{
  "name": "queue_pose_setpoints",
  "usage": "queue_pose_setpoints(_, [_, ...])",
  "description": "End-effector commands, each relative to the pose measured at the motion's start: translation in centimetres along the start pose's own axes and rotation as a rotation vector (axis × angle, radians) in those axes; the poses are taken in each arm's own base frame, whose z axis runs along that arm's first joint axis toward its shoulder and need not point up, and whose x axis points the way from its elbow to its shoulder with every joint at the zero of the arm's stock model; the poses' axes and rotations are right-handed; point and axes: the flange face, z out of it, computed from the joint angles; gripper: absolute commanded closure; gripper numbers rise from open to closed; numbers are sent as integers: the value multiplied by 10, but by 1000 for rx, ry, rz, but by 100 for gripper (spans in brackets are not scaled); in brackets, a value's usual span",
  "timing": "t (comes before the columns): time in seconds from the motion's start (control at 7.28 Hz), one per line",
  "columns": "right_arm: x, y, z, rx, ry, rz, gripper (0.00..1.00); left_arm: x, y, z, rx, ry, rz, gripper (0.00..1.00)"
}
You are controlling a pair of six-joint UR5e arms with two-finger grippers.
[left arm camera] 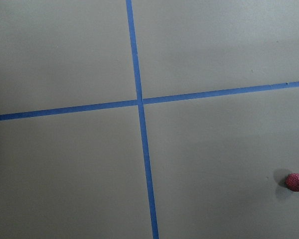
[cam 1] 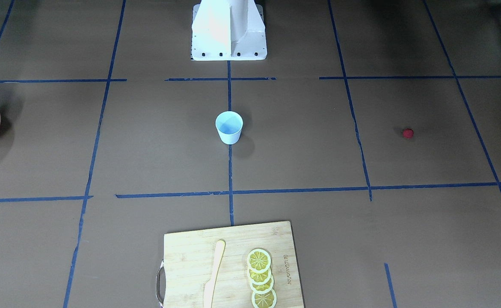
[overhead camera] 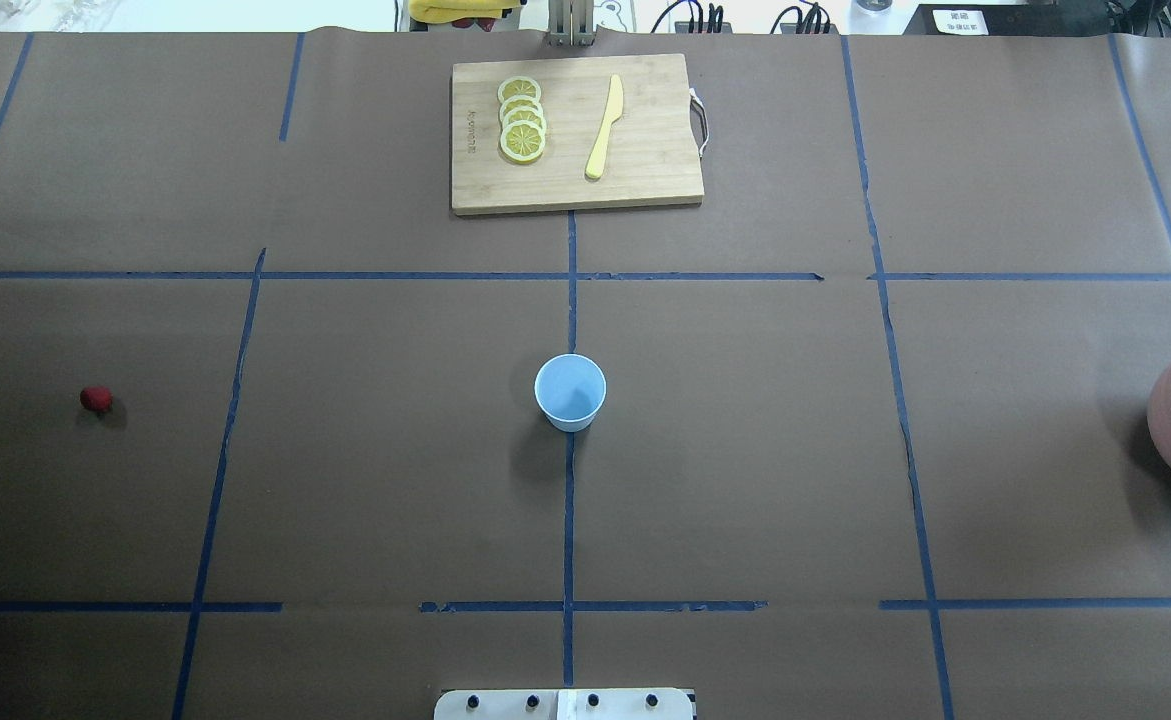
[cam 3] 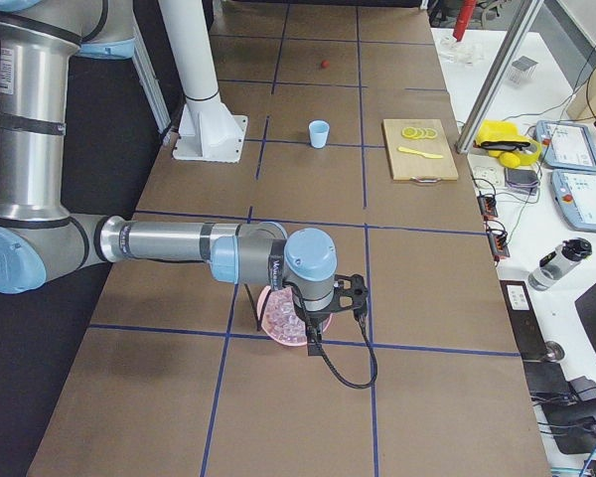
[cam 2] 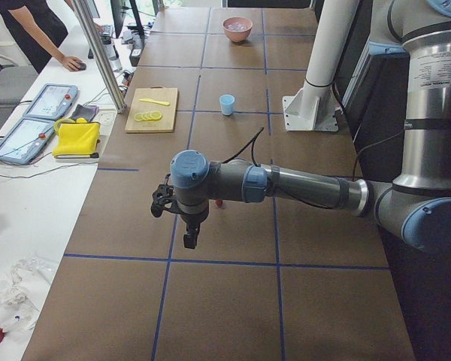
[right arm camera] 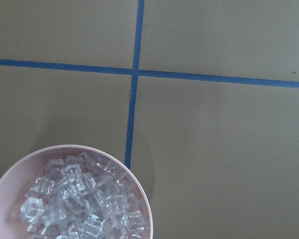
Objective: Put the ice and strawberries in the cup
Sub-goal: 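Lower the right gripper over the pink bowl of ice cubes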
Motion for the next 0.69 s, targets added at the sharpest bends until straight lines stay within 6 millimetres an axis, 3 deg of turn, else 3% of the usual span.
queue_pose_setpoints(0.0, [-1,-2,-1,5,-4,-3,0,0,0,0,0,0,0,0])
queue_pose_setpoints(0.55, [-4,-4,-4,11,-4,-1,0,0,0,0,-1,-1,-1,0])
